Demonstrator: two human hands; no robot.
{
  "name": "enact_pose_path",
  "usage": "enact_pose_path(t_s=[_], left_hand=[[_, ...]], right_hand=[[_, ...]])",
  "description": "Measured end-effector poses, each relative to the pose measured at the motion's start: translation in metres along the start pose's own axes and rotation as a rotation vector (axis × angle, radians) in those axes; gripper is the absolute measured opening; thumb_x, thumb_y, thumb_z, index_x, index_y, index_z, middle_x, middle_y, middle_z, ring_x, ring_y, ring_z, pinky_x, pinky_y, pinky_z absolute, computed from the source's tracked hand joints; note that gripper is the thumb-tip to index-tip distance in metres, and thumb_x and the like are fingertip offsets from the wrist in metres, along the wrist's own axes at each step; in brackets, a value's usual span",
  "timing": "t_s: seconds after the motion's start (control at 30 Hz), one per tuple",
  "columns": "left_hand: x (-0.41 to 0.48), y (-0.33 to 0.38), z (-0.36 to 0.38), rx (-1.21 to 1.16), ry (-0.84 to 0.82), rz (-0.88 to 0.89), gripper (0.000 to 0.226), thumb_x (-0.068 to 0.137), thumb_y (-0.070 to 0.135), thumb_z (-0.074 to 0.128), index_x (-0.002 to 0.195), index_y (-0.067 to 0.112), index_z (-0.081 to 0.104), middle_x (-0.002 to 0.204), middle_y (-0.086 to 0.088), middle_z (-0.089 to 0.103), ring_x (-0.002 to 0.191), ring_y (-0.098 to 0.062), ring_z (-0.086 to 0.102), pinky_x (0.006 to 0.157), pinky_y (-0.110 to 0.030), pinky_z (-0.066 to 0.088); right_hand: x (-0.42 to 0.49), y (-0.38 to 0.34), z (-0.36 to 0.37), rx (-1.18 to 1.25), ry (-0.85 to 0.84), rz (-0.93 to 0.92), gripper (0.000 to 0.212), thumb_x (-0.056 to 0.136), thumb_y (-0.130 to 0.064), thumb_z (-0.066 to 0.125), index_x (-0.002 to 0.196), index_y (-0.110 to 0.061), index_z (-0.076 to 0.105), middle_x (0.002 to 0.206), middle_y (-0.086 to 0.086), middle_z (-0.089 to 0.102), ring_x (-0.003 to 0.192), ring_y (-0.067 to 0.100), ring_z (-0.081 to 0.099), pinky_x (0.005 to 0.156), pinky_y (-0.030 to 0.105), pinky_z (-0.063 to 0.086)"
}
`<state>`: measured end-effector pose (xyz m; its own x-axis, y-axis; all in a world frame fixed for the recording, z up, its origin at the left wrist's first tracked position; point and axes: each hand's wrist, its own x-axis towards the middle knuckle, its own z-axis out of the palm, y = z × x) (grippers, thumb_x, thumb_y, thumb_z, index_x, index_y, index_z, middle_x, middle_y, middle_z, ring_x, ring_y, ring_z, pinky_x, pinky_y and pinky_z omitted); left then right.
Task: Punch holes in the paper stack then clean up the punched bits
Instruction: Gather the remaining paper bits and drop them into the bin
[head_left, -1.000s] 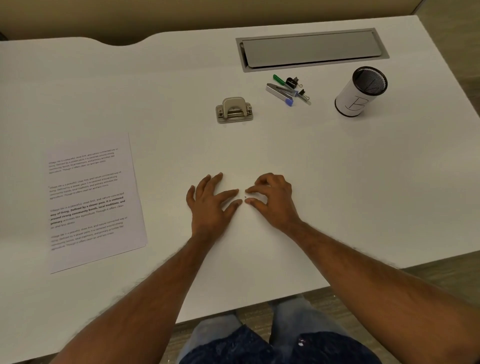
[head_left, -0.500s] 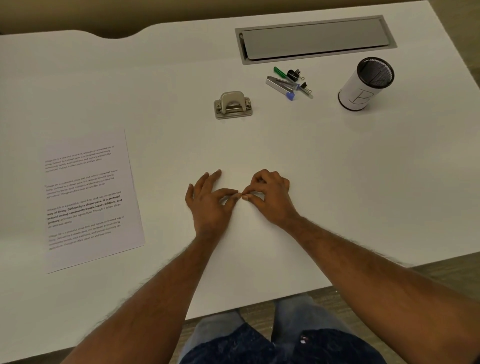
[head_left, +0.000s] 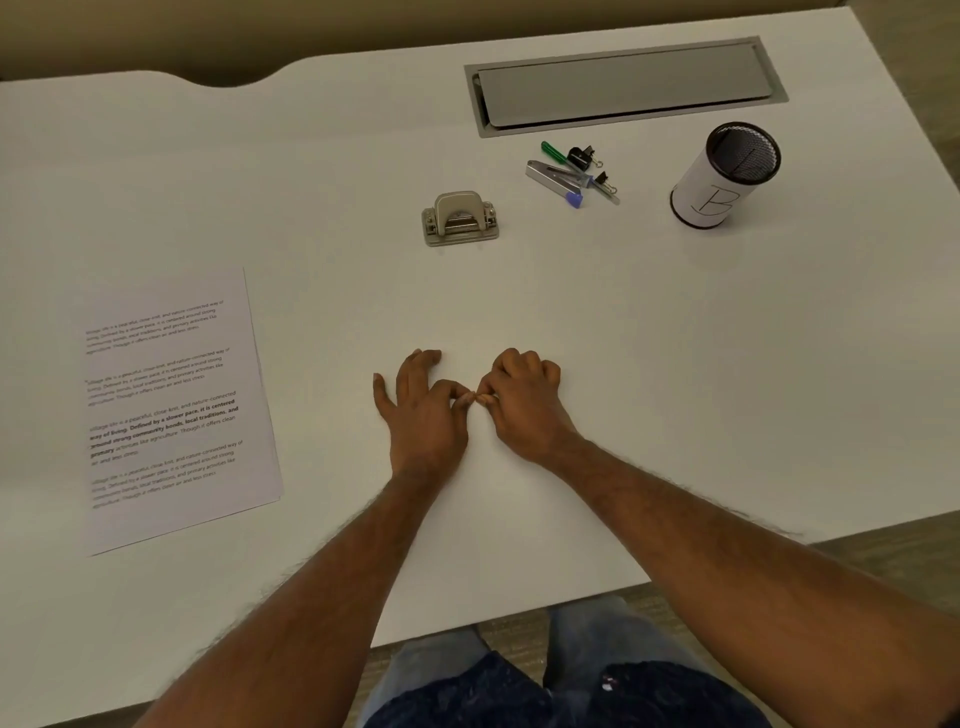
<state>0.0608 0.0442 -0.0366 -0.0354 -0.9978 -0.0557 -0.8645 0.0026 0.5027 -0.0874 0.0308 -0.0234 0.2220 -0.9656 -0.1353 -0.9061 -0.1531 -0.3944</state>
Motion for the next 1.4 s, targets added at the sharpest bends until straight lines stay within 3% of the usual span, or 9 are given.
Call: enact_pose_path(t_s=[0.17,0.27,0.37,0.43,0.6,0.77,1.0,1.2,1.4], left_hand=[[0.002,-0.004,-0.007,-0.115,-0.024,0.019,0.017,0.096,0.027,0.057,0.091,0.019,0.072,0.143,-0.002,0.046,0.143,-0.018,0.030,0.119,-0.049,-0.008],[0.008,-0.005,-0.016,-0.305,0.049,-0.026,0.011,0.093,0.016,0.063,0.091,0.013,0.073,0.130,-0.003,0.056,0.130,-0.018,0.047,0.120,-0.050,0.010],[0.019,-0.001,-0.032,-0.577,0.112,-0.082,0.006,0.094,0.012,0.063,0.092,0.013,0.069,0.119,-0.001,0.061,0.112,-0.007,0.057,0.102,-0.023,0.040],[0.029,0.005,-0.041,-0.657,0.079,-0.111,0.005,0.096,0.016,0.062,0.094,0.017,0.066,0.114,0.005,0.062,0.102,0.005,0.057,0.086,-0.006,0.040],[0.056,0.041,-0.043,-0.729,-0.023,-0.144,0.010,0.097,0.022,0.061,0.102,0.015,0.067,0.110,0.003,0.066,0.097,0.001,0.059,0.076,-0.001,0.041],[0.087,0.097,-0.036,-0.741,-0.122,-0.086,0.020,0.098,0.025,0.059,0.108,0.010,0.067,0.112,-0.002,0.067,0.101,-0.009,0.060,0.074,-0.001,0.042],[0.138,0.185,-0.022,-0.673,-0.205,0.090,0.020,0.098,0.026,0.058,0.103,0.009,0.067,0.101,-0.003,0.067,0.091,-0.013,0.060,0.075,-0.013,0.043],[0.183,0.244,-0.005,-0.681,-0.256,0.131,0.024,0.098,0.027,0.057,0.101,0.006,0.068,0.091,-0.004,0.069,0.086,-0.014,0.066,0.079,-0.025,0.053],[0.229,0.291,0.003,-0.533,-0.235,0.255,0.018,0.093,0.021,0.063,0.086,0.007,0.073,0.078,-0.008,0.074,0.065,-0.012,0.068,0.065,-0.025,0.054]], right_hand=[[-0.001,0.000,-0.001,0.058,-0.021,0.021,0.016,0.096,-0.024,0.049,0.097,-0.021,0.064,0.109,-0.001,0.050,0.103,0.022,0.044,0.091,0.037,0.027],[0.001,0.003,-0.008,0.235,-0.028,0.074,0.011,0.094,-0.021,0.053,0.094,-0.019,0.063,0.108,-0.001,0.051,0.104,0.021,0.045,0.092,0.035,0.029],[0.004,0.007,-0.021,0.432,0.000,0.154,0.009,0.094,-0.019,0.055,0.091,-0.017,0.064,0.102,-0.002,0.052,0.102,0.020,0.048,0.093,0.036,0.035],[0.006,0.009,-0.034,0.588,0.028,0.195,0.012,0.095,-0.015,0.056,0.084,-0.020,0.060,0.098,-0.002,0.052,0.099,0.020,0.051,0.090,0.032,0.041],[0.009,0.017,-0.066,0.822,0.066,0.305,0.012,0.096,-0.015,0.055,0.085,-0.017,0.058,0.092,-0.008,0.053,0.094,0.012,0.051,0.081,0.012,0.038],[0.017,0.040,-0.098,0.874,0.128,0.379,0.009,0.097,-0.017,0.055,0.097,-0.011,0.061,0.107,0.006,0.058,0.099,0.014,0.053,0.091,0.025,0.042],[0.033,0.091,-0.155,0.856,0.271,0.408,0.011,0.097,-0.016,0.054,0.092,-0.013,0.063,0.083,-0.010,0.056,0.086,0.011,0.053,0.075,0.018,0.042],[0.051,0.139,-0.201,0.815,0.407,0.412,0.020,0.096,-0.010,0.052,0.090,0.003,0.065,0.080,0.021,0.054,0.079,0.017,0.048,0.072,0.027,0.040],[0.086,0.196,-0.234,0.757,0.495,0.504,0.025,0.090,-0.007,0.053,0.086,0.015,0.064,0.077,0.024,0.057,0.075,0.026,0.052,0.076,0.040,0.047]])
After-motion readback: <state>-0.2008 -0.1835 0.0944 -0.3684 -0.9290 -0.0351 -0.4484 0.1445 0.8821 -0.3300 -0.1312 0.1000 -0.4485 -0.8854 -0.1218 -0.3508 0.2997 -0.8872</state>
